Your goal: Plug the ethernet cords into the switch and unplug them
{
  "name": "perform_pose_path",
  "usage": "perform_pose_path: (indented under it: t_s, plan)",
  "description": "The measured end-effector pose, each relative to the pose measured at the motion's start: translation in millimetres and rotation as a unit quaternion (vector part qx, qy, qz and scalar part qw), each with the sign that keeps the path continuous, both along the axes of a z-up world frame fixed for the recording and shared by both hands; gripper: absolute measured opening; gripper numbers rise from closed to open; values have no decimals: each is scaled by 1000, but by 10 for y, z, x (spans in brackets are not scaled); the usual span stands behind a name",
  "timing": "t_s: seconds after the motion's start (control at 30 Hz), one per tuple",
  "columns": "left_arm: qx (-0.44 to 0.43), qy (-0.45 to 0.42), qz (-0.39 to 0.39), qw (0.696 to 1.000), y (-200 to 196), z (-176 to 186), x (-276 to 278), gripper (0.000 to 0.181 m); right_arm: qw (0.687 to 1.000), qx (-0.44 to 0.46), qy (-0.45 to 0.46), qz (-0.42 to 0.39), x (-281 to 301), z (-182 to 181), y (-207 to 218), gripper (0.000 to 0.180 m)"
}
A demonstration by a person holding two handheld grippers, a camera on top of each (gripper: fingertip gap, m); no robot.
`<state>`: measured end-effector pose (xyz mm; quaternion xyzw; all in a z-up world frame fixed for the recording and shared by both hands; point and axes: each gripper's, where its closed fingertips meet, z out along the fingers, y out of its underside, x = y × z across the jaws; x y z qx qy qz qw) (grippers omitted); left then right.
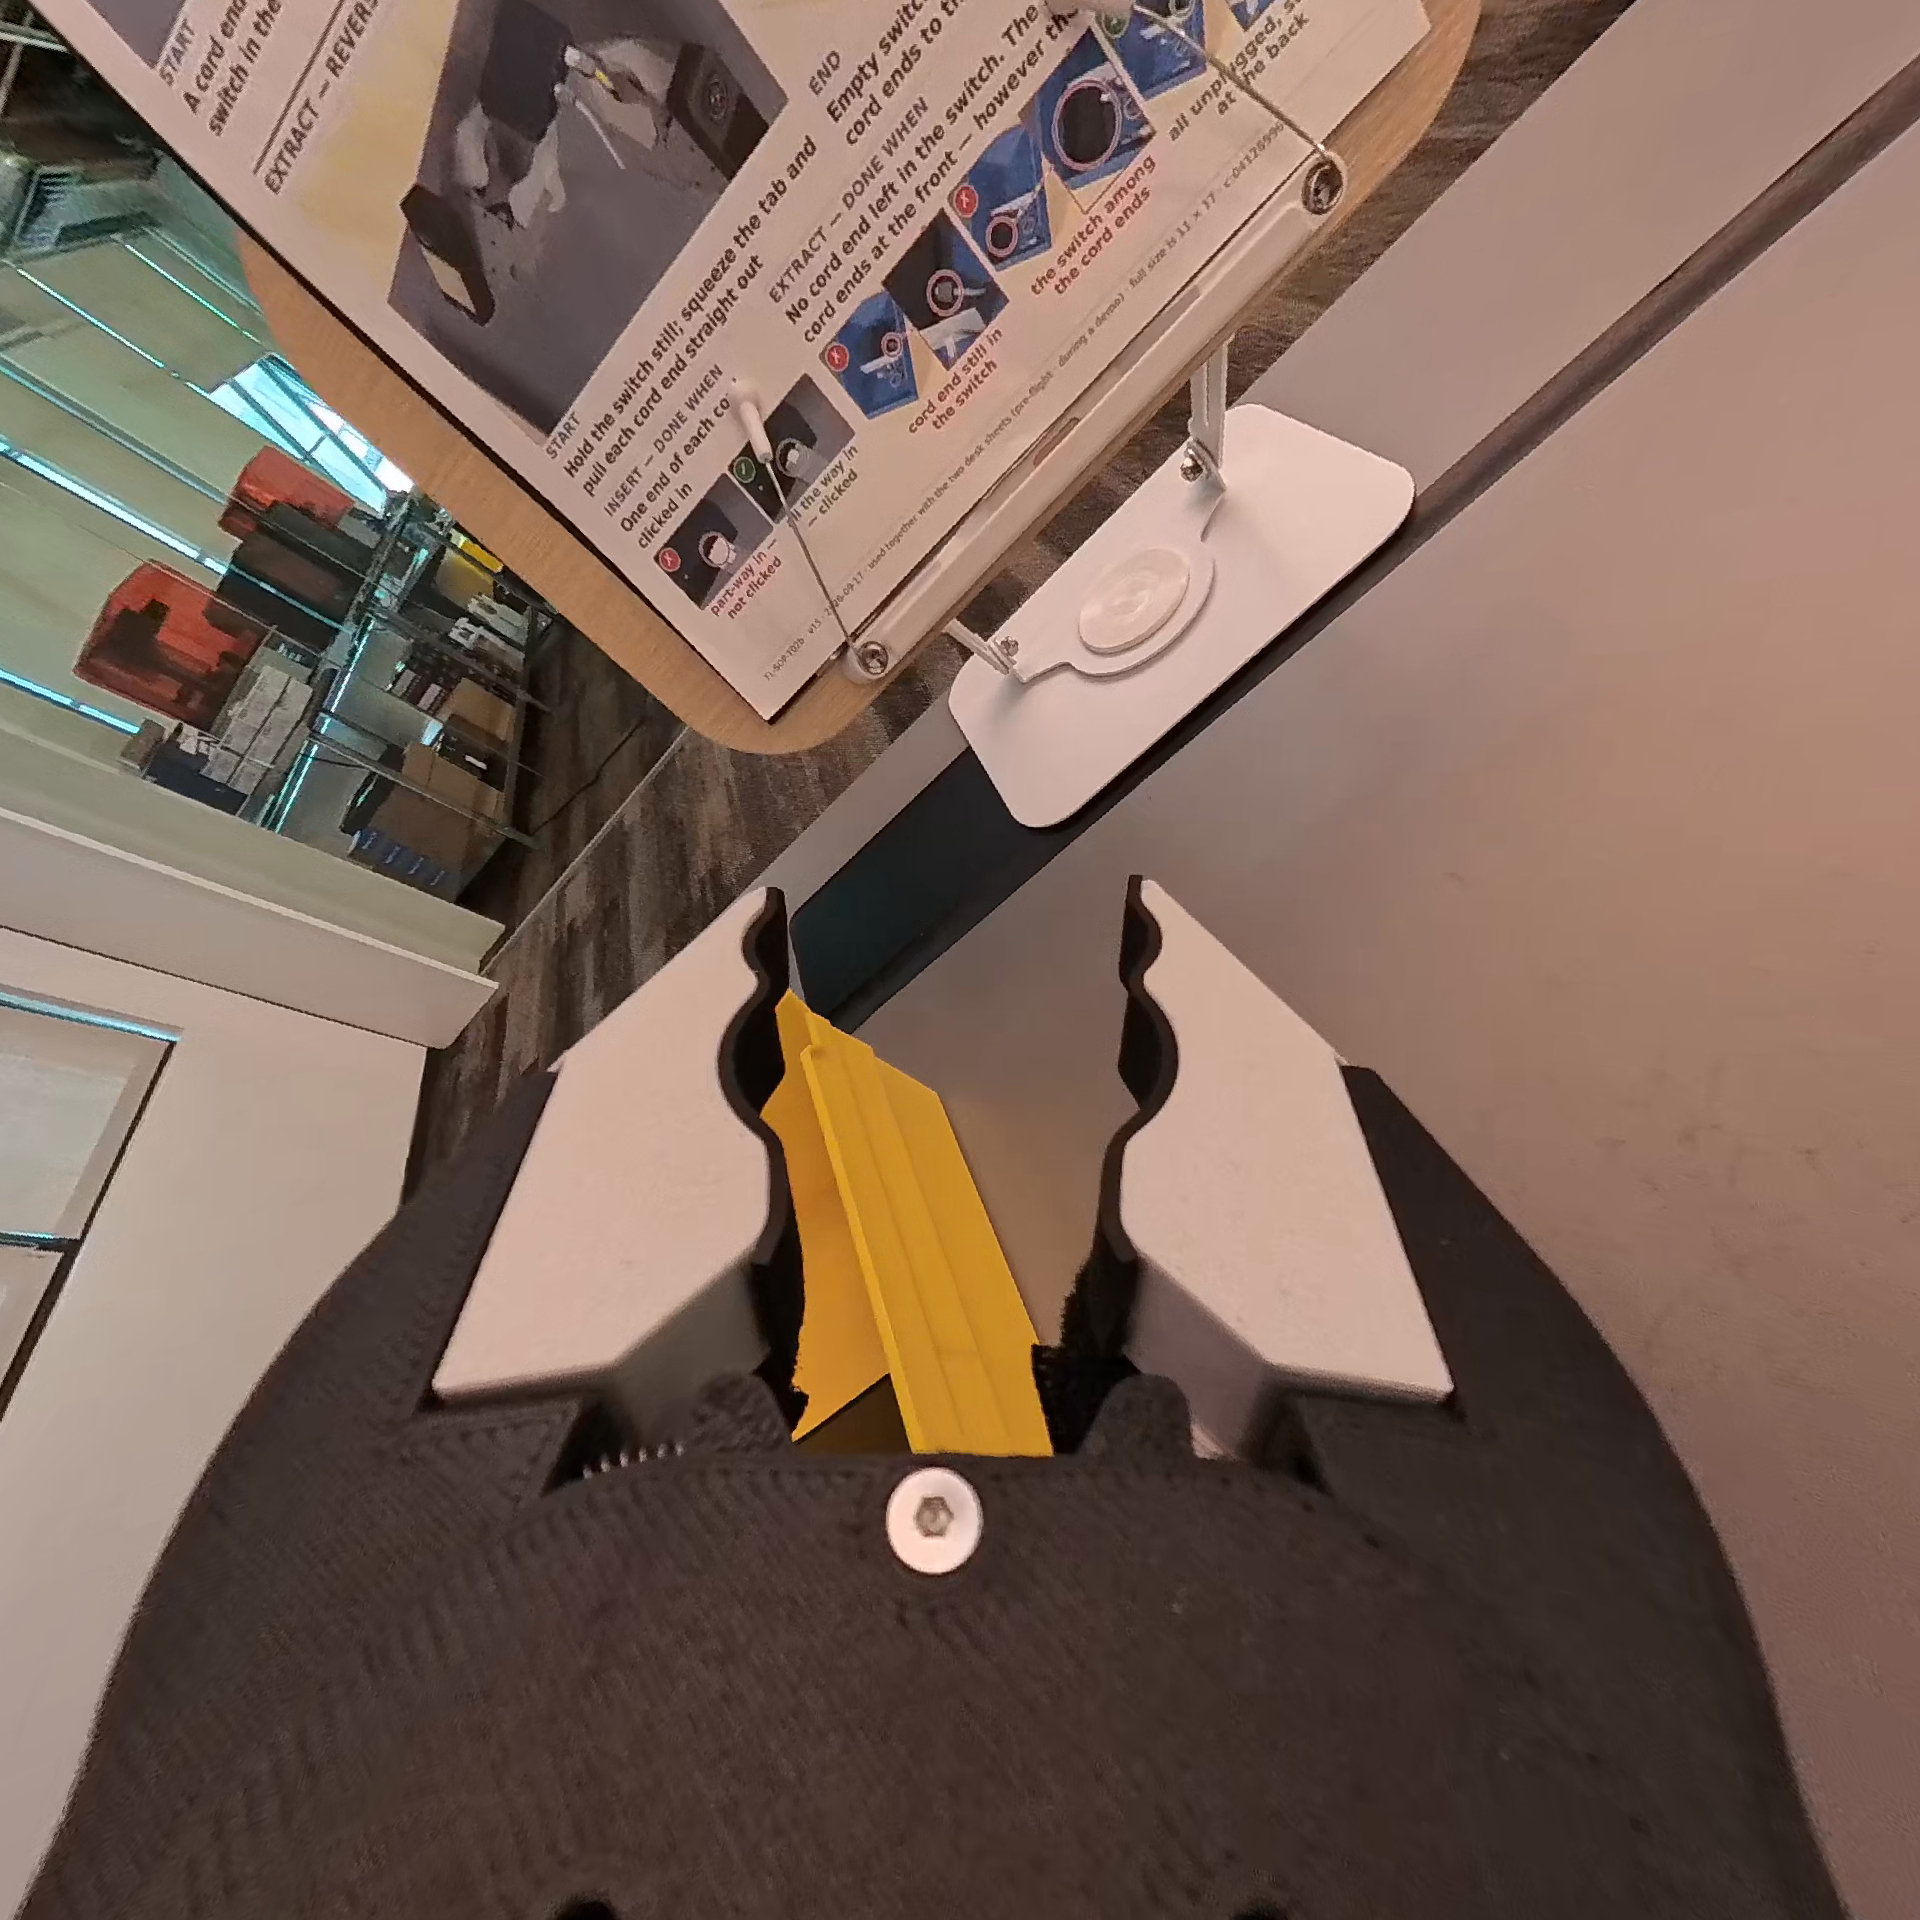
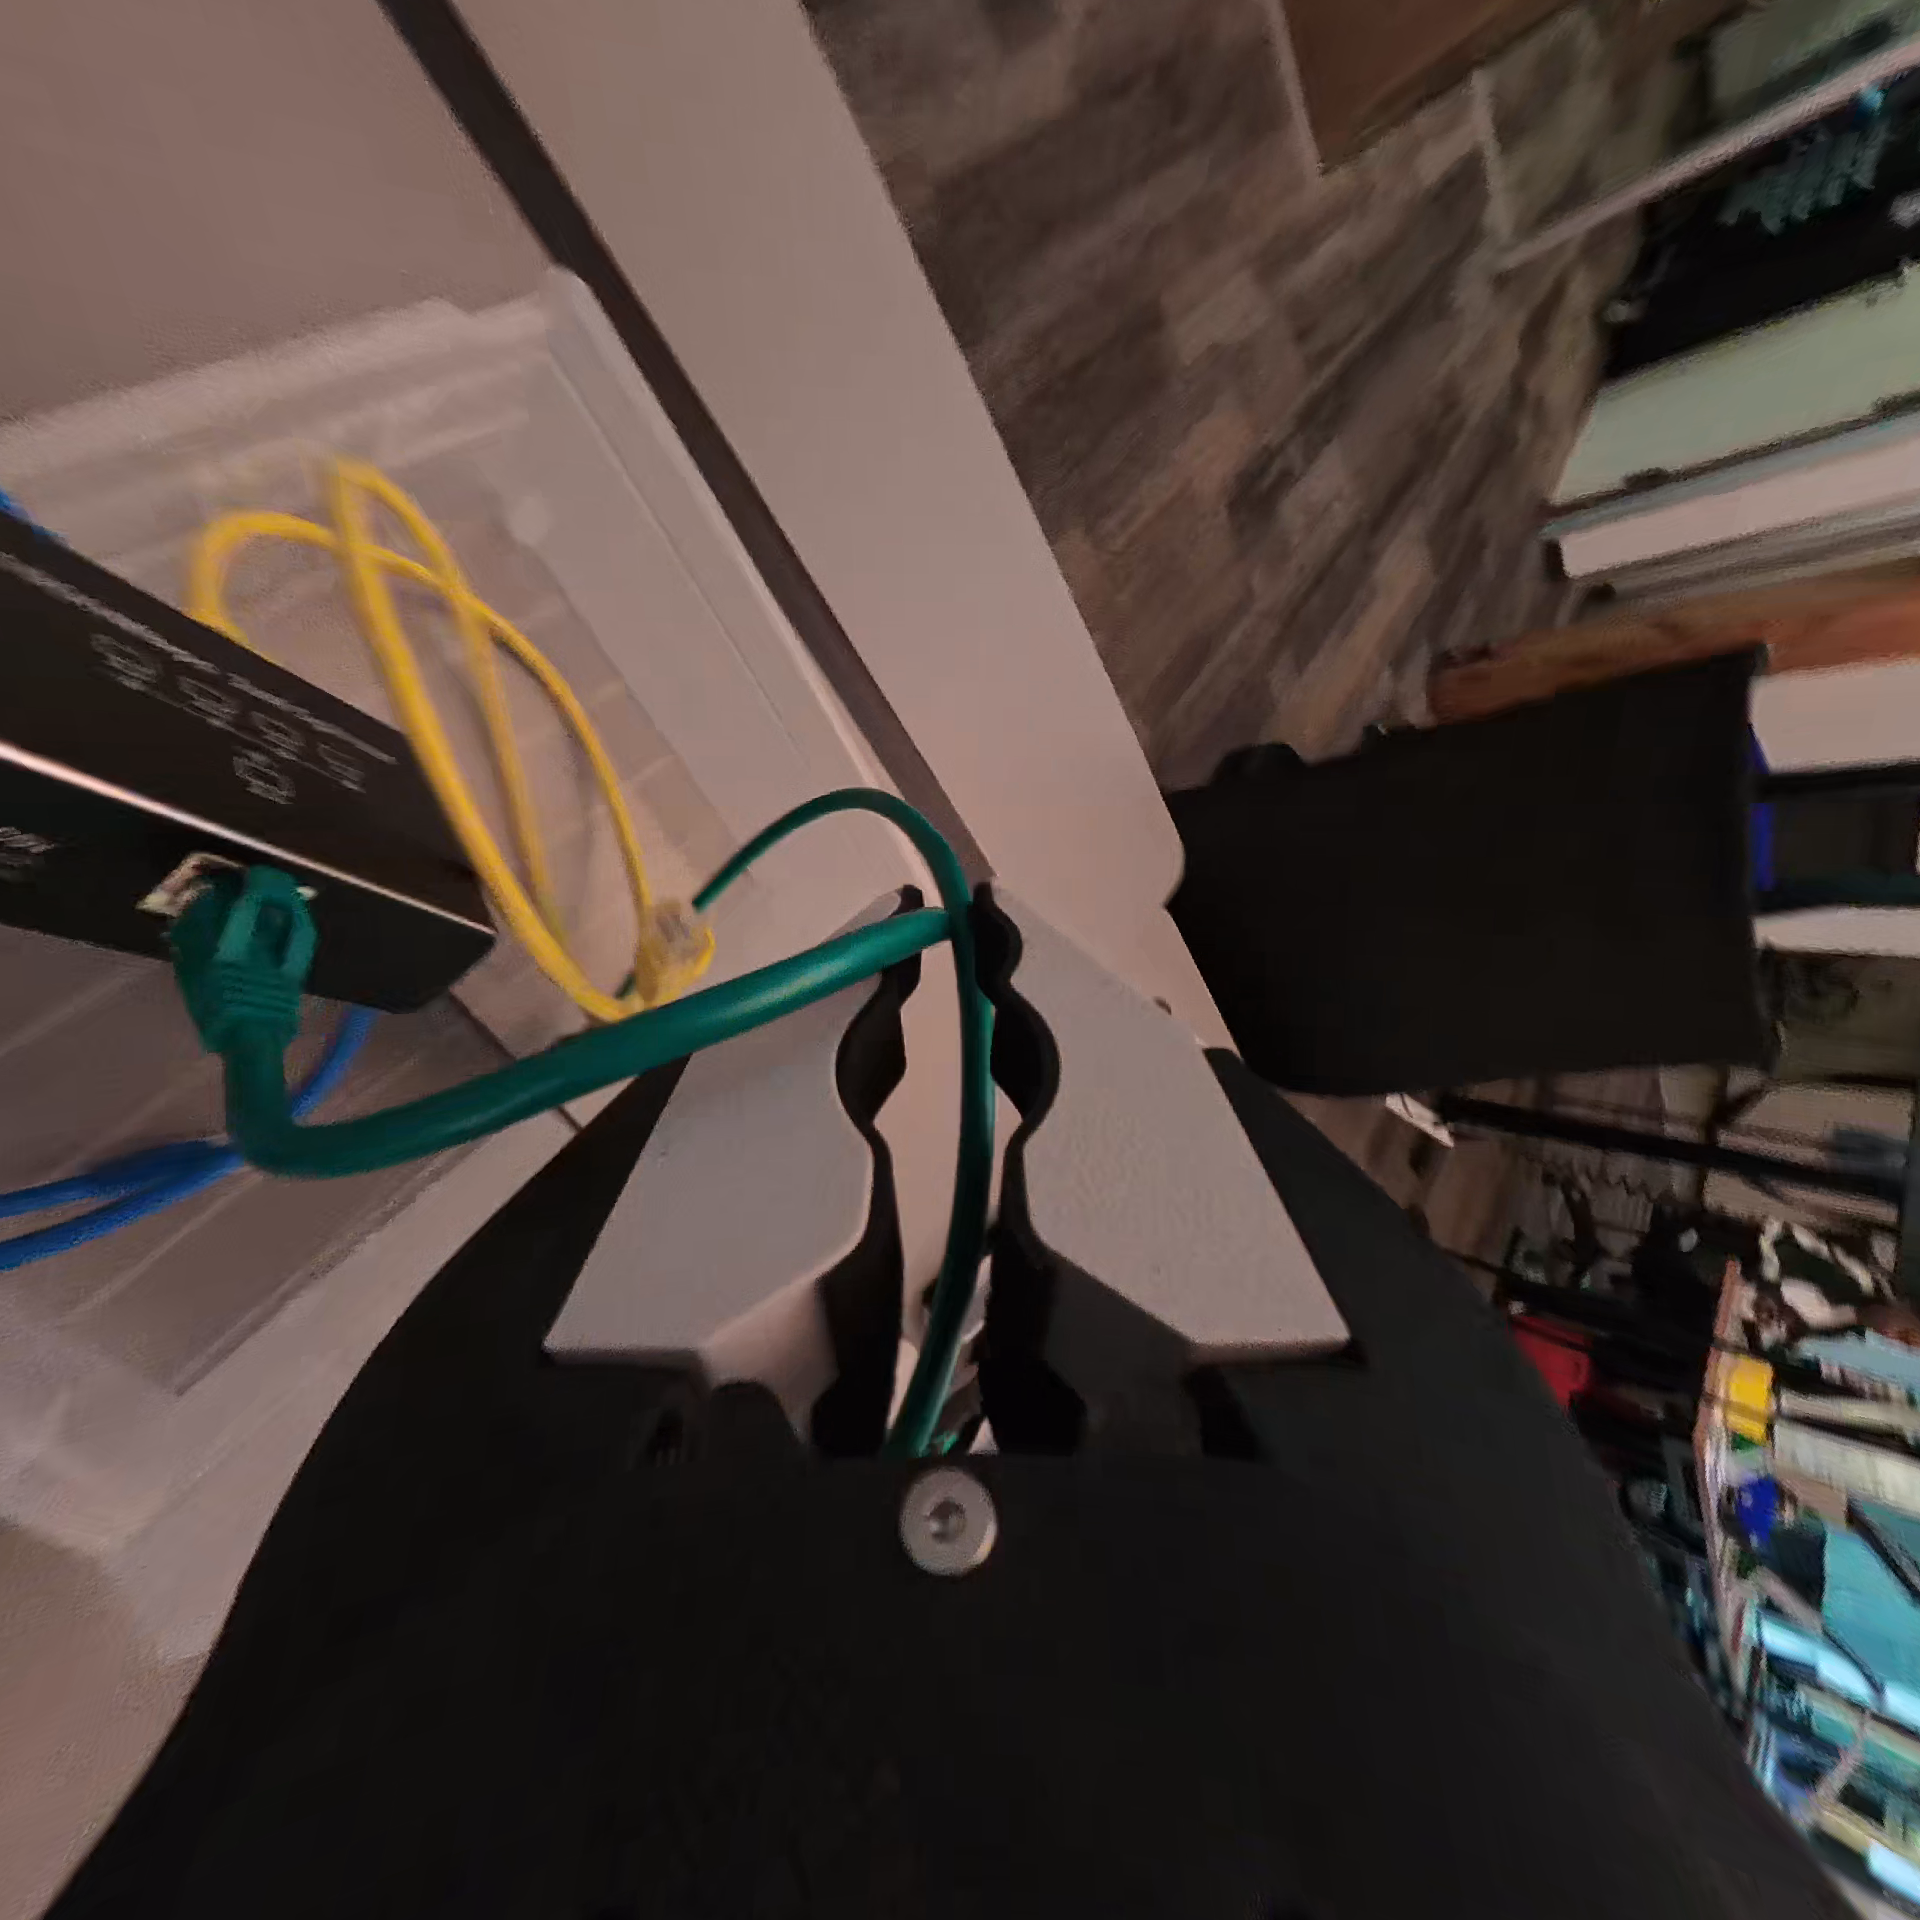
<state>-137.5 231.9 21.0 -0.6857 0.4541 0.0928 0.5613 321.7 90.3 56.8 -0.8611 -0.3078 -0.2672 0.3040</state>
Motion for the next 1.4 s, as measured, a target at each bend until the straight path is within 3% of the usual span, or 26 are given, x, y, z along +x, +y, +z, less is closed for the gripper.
perform_pose_path:
  t_s: [0.23, 0.4, 0.53, 0.7, 0.77, 0.8, 0.9, 0.97, 1.07, 1.17, 1.23, 1.4]
  plan:
    - [-3, 2, -6, 1000, -22, -12, 20, 64, 992, -85, -80, 45, -435, 42, 373, 9]
    - [0, 1, -16, 1000, -61, 10, 61, 63, 979, -95, -54, 170, -458, -393, 554, 8]
    - [-1, -6, -22, 1000, -89, 38, 81, 63, 986, -60, 62, 142, -291, -681, 594, 8]
    - [-6, 0, -25, 1000, -89, -11, 108, 63, 994, -2, 46, 98, 47, -929, 625, 13]
    - [-9, 5, -26, 1000, -85, -47, 121, 63, 996, 20, 63, 67, 114, -867, 614, 23]
    - [-10, 7, -26, 1000, -85, -64, 128, 63, 994, 40, 77, 60, 122, -789, 609, 38]
    - [-12, 13, -28, 999, -96, -89, 147, 63, 985, 93, 126, 79, 42, -459, 478, 43]
    - [-12, 15, -30, 999, -107, -96, 159, 63, 980, 79, 157, 89, -2, -367, 297, 47]
    - [-13, 19, -31, 999, -120, -107, 164, 63, 992, -21, 118, 45, 198, -545, -89, 62]
    - [-14, 21, -33, 999, -136, -110, 169, 63, 991, -120, 62, 25, 319, -753, -535, 57]
    - [-14, 23, -34, 999, -140, -116, 175, 63, 987, -155, 17, 28, 382, -817, -699, 53]
    - [-18, 36, -31, 999, -145, -173, 174, 63, 974, -224, 6, -13, 439, -792, -969, 62]
